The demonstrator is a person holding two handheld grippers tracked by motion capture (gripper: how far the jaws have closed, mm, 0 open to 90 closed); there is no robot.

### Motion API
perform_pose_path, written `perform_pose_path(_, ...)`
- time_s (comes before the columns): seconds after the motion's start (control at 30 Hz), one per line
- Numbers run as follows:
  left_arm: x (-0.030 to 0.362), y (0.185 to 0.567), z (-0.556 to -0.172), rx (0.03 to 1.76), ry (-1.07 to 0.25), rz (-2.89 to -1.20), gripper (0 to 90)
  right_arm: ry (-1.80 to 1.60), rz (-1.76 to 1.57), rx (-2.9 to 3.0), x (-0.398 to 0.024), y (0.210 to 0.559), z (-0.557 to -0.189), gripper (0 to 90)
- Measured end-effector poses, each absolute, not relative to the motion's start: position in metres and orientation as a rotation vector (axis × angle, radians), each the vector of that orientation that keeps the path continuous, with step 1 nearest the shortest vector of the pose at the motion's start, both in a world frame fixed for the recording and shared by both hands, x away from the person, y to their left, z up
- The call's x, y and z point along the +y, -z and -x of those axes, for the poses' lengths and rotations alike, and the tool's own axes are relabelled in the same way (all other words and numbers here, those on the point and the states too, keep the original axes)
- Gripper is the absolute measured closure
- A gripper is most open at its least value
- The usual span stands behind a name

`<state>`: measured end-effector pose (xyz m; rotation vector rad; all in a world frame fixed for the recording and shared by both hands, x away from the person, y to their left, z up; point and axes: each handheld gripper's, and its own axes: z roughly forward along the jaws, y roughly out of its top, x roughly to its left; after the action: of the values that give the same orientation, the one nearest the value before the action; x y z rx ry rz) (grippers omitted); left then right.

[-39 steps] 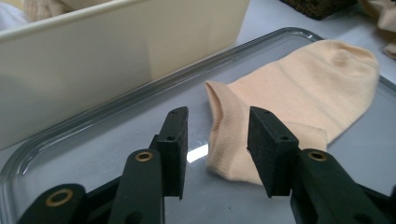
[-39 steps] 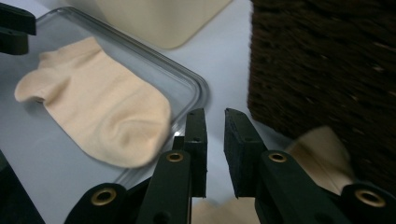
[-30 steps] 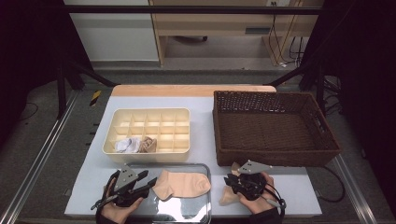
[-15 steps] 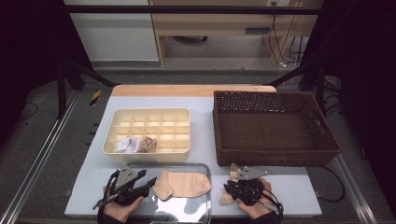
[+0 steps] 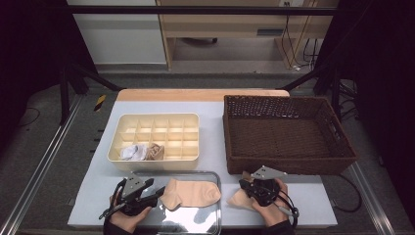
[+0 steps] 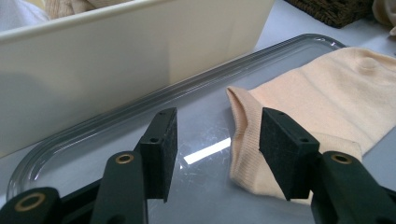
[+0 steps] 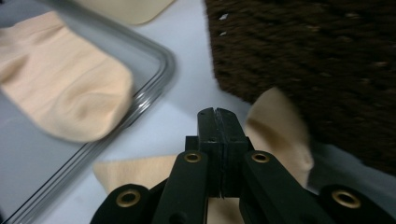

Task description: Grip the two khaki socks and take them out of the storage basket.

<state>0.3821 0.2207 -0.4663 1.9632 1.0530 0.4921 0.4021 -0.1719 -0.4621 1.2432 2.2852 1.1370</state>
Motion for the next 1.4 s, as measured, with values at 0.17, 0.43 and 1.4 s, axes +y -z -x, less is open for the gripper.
perform_pose_path(0.17,0.22,0.467,-0.382,1.054,-0.491,-1.963,46.9,-1.1,-1.295,2.213,-0.177,0.465,-0.413,90.0)
perform_pose_path(0.43,0.221,0.467,-0.382,1.049,-0.493,-1.973,47.0,-1.066,-1.289,2.264,-0.174,0.472,-0.414,86.7)
perform_pose_path(1.4,0.222,0.466,-0.379,1.052,-0.498,-1.969,47.6,-1.115,-1.038,2.47,-0.14,0.477,-0.386,89.3)
